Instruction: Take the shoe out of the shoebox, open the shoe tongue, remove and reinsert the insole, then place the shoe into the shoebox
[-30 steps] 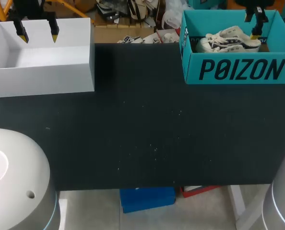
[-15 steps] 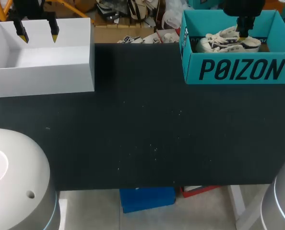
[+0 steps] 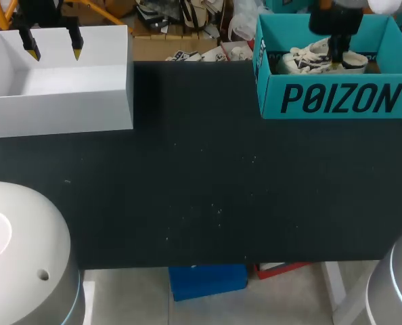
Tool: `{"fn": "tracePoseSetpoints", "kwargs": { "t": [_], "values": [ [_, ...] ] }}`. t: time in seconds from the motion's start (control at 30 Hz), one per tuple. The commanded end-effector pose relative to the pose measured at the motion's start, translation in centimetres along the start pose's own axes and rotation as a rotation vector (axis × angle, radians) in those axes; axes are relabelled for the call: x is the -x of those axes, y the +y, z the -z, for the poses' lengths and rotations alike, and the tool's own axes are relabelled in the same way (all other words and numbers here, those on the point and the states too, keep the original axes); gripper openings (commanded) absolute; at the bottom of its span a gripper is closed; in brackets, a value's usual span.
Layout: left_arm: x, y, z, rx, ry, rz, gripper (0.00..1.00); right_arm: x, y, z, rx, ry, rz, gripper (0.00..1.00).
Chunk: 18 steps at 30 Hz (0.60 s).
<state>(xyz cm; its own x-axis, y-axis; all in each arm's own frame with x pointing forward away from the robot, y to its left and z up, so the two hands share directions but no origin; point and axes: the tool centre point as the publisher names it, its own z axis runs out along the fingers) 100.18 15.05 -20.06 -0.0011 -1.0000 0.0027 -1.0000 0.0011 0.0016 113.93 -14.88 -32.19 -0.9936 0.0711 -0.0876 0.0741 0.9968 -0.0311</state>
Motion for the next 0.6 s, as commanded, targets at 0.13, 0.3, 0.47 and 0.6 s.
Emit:
{"fn": "tracePoseSetpoints", "kwargs": {
  "t": [0.13,0.3,0.47,0.6],
  "values": [
    [0.0,0.0,0.1,0.001,-0.002,0.001,1.00,1.0,-0.3,-3.3,0.009,0.054,-0.014,0.44],
    [0.0,0.0,0.1,0.001,-0.002,0.001,1.00,0.9,-0.4,-5.1,0.013,0.067,-0.025,0.43],
    [0.0,0.0,0.1,0.001,-0.002,0.001,1.00,0.9,-0.4,-6.5,0.015,0.074,-0.036,0.40],
    [0.0,0.0,0.1,0.001,-0.002,0.001,1.00,1.0,-0.2,-7.2,0.016,0.079,-0.042,0.39]
  ]
}}
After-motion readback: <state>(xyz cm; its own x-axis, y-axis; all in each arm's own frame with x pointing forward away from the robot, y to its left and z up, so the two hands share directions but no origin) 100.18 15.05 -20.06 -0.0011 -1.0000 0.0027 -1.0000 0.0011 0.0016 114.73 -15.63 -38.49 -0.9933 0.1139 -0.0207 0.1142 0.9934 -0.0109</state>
